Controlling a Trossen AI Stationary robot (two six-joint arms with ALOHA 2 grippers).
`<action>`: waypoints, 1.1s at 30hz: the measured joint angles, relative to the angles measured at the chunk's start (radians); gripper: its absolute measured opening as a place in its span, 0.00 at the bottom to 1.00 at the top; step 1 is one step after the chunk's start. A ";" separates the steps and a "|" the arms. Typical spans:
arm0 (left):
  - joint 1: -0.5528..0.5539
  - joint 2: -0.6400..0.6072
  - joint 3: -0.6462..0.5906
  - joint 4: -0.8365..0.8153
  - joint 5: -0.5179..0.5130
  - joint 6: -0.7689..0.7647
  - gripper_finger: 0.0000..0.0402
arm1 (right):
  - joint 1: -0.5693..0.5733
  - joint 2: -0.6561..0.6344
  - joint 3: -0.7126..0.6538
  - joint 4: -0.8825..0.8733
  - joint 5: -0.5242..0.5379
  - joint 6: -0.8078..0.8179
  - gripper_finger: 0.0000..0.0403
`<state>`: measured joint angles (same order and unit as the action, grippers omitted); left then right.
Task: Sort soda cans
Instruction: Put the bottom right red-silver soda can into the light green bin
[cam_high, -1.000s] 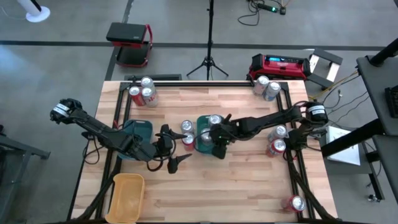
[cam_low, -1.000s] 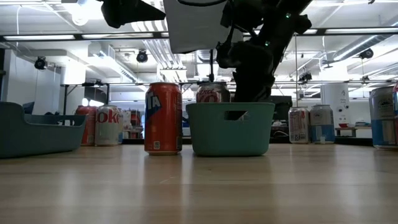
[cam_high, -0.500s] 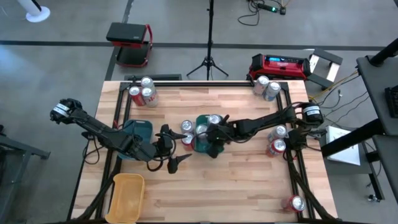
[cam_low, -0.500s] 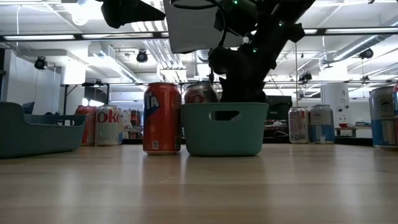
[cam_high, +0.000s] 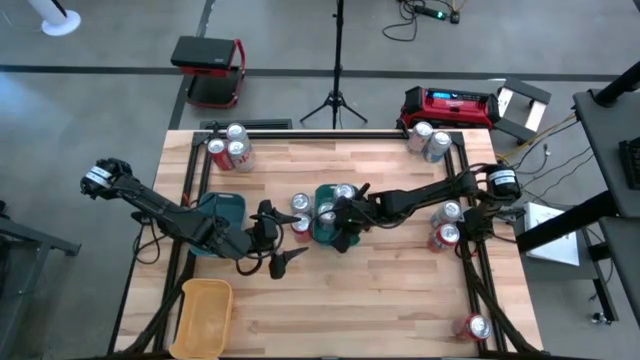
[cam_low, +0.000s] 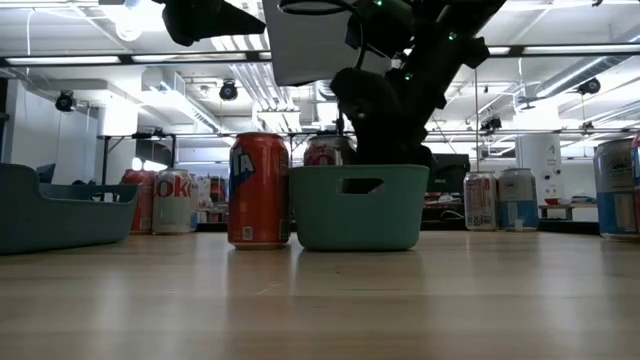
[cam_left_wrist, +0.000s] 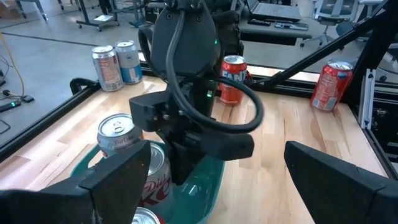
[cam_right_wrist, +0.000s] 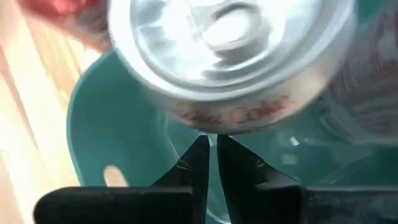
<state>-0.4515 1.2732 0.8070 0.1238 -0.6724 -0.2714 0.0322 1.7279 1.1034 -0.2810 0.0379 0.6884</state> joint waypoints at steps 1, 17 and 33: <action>0.000 0.000 0.000 0.000 0.000 0.000 0.88 | 0.000 0.000 0.000 0.002 -0.015 0.043 0.07; 0.000 0.000 0.000 -0.015 0.003 0.002 0.88 | 0.005 0.009 0.063 -0.035 -0.054 0.272 0.07; 0.000 0.000 0.000 -0.014 0.003 0.029 0.88 | -0.013 0.076 0.055 -0.012 0.026 0.281 0.07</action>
<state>-0.4515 1.2732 0.8070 0.1097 -0.6697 -0.2427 0.0189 1.8039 1.1580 -0.2935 0.0635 0.9691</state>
